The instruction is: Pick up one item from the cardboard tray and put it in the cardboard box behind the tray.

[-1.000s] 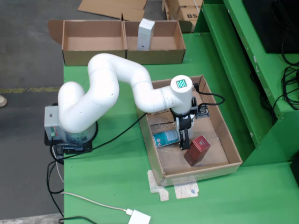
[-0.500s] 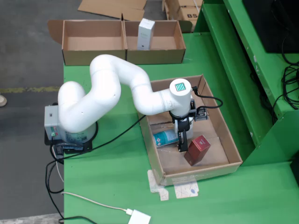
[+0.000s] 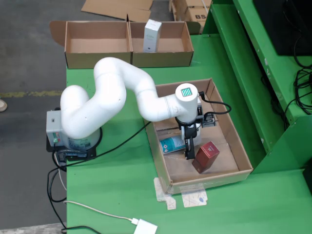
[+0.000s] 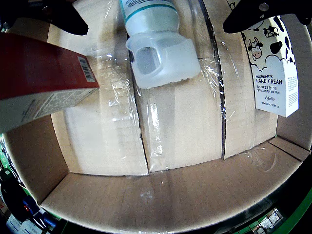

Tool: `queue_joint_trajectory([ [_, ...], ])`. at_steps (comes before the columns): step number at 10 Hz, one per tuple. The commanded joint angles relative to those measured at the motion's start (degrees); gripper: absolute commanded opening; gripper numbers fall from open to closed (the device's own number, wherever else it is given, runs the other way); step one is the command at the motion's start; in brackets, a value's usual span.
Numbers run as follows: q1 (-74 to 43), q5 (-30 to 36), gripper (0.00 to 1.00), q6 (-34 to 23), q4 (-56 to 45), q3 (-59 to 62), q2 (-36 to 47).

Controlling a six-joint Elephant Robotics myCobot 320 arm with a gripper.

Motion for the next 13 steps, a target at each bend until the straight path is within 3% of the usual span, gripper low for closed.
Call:
queue_joint_trajectory([
  [1,-0.42,0.4,1.0,0.35,1.66,0.17,1.25],
  [13,0.59,-0.57,1.0,1.36,4.25,0.39,-2.2],
])
